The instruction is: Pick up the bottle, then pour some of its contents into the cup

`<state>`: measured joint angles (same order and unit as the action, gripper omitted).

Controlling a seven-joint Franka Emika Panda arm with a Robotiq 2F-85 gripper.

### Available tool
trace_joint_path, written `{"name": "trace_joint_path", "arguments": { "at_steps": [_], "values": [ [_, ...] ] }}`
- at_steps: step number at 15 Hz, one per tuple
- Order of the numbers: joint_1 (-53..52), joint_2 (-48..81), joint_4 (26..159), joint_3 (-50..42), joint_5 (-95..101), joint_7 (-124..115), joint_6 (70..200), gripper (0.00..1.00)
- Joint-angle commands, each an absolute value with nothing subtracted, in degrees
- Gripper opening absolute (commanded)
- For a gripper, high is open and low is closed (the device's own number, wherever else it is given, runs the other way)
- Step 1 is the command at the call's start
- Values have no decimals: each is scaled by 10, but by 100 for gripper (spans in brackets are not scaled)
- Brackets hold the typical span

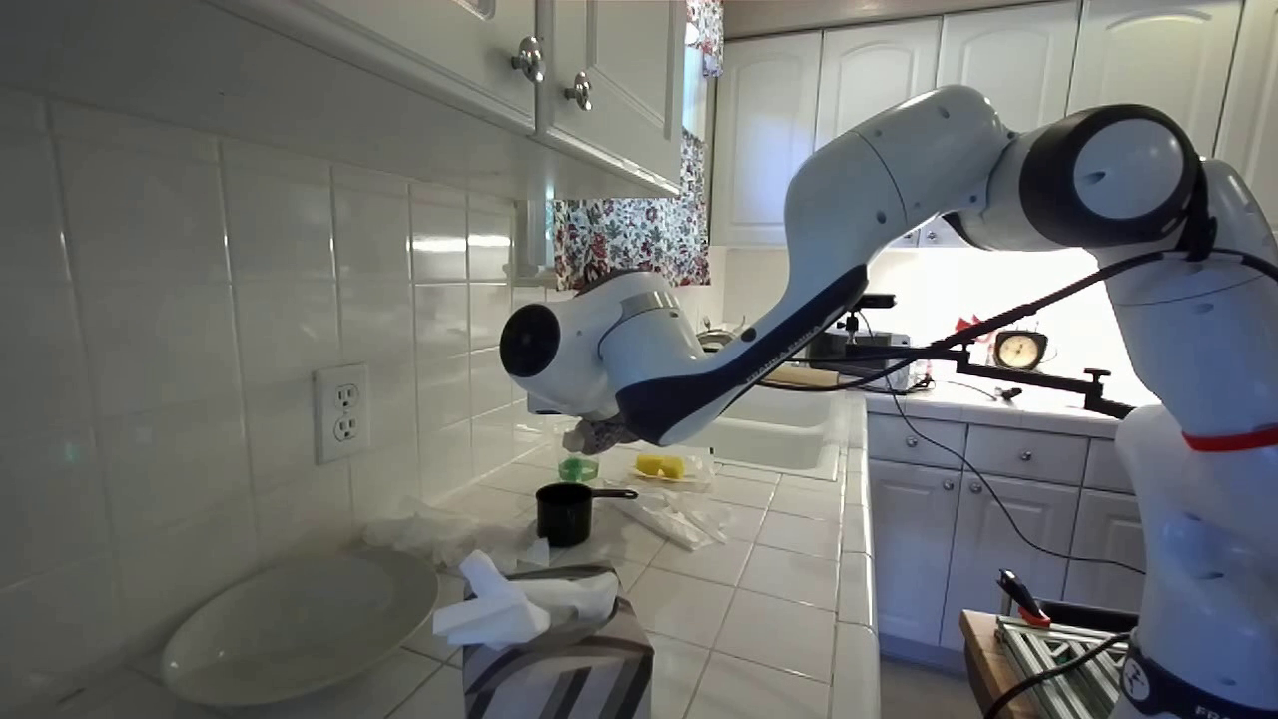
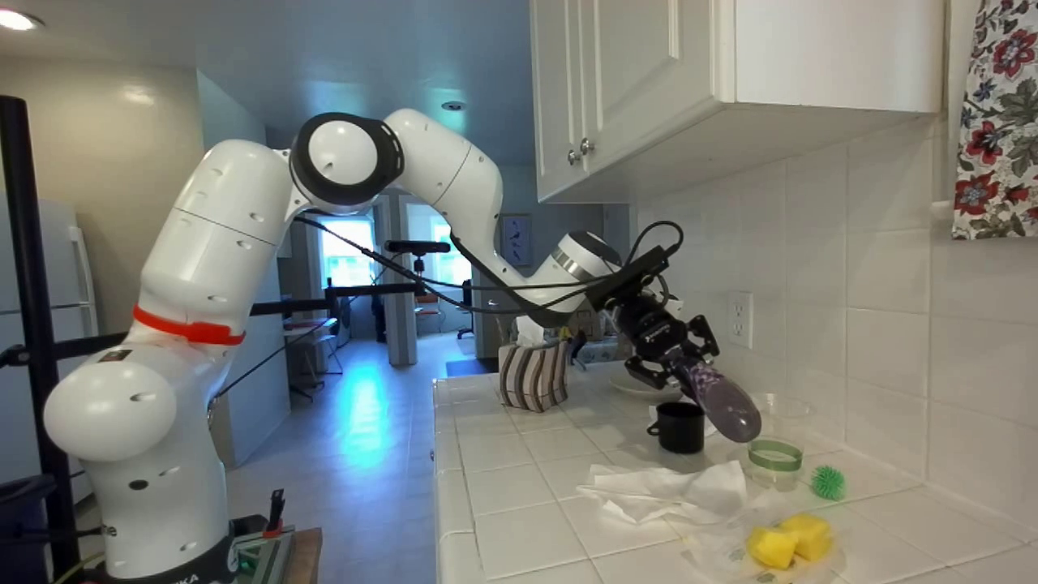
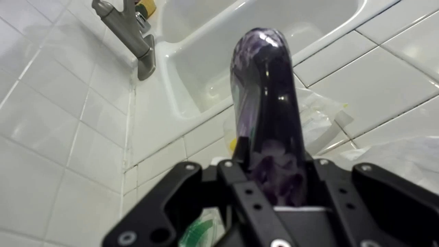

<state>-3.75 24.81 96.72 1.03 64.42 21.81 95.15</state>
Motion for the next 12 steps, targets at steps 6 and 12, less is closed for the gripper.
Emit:
{"name": "trace_joint_path", "arguments": {
  "at_steps": [6, 12],
  "values": [
    [-49, 256, 958, 13, 698, 197, 917, 8],
    [-51, 258, 963, 15, 713, 194, 913, 8]
  ]
}}
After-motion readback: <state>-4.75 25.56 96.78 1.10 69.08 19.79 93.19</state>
